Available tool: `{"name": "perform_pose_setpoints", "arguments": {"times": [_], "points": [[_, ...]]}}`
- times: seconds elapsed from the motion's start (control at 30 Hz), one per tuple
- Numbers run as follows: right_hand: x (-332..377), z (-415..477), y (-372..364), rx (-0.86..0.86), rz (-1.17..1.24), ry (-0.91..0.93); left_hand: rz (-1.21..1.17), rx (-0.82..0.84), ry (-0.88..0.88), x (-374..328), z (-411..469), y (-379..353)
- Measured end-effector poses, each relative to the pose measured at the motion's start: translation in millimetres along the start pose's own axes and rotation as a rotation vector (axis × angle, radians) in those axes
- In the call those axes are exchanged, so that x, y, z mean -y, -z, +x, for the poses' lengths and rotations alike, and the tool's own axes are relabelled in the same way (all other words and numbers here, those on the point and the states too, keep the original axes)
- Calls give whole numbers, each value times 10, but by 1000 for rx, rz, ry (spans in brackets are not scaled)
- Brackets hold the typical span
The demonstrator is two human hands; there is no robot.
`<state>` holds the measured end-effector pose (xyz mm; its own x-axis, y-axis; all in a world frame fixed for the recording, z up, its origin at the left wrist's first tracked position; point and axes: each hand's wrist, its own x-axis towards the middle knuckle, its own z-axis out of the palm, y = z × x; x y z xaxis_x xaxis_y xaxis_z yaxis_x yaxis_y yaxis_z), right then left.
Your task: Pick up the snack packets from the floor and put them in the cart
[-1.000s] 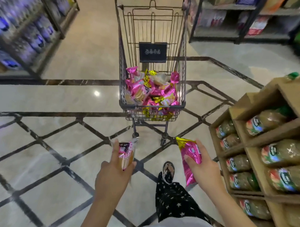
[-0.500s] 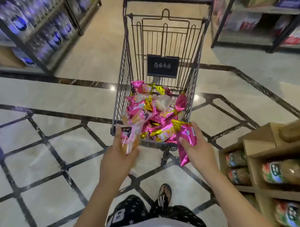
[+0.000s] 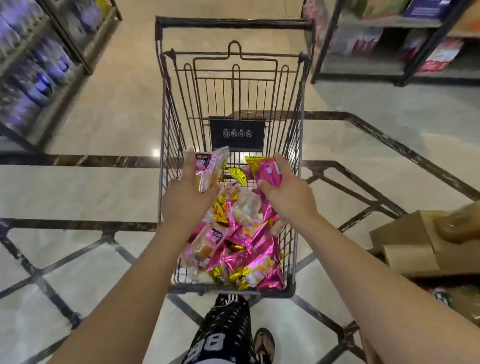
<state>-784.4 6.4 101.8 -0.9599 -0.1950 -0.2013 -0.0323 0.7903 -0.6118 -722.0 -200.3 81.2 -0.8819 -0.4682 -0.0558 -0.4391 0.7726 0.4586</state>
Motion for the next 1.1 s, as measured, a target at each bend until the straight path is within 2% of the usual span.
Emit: {"name": "perform_pose_setpoints", "arguments": {"times": [0.1,0.2,0.3,0.4,0.5,0.6,0.7,0.83,0.93,1.0,1.1], "points": [[22,433,-229,44,-96,-55,52,66,-37,101,368,-269],[-19,769,-518,142,-286,-183,123,175,22,340,692,-560],[-9,1019,-789,162,-273,-279,127,240,85,409,1031,-779],[-35,1251,-1001,174,-297,-273,179,266,63,407,1260,-901],[-79,1448,-1089,149,-188,-337,175,291,93,454,1468,-1035],[-136,1571,-1139,186,74,-402,-32,312,115,434,1632,-1127],[-153,1491,-1123,301,60,-404,-172,320,86,426,1696,-1138],[-185,973,-1005,254,-109,-412,-228,403,-51,298,1529,-1065],[-282,340,-886,187,-334,-337,-101,475,-277,123,1204,-957],[-386,-66,-739,135,-437,-398,54,555,-438,-34,925,-877],[-630,-645,-523,183,-472,-586,262,667,-634,-363,378,-782]]}}
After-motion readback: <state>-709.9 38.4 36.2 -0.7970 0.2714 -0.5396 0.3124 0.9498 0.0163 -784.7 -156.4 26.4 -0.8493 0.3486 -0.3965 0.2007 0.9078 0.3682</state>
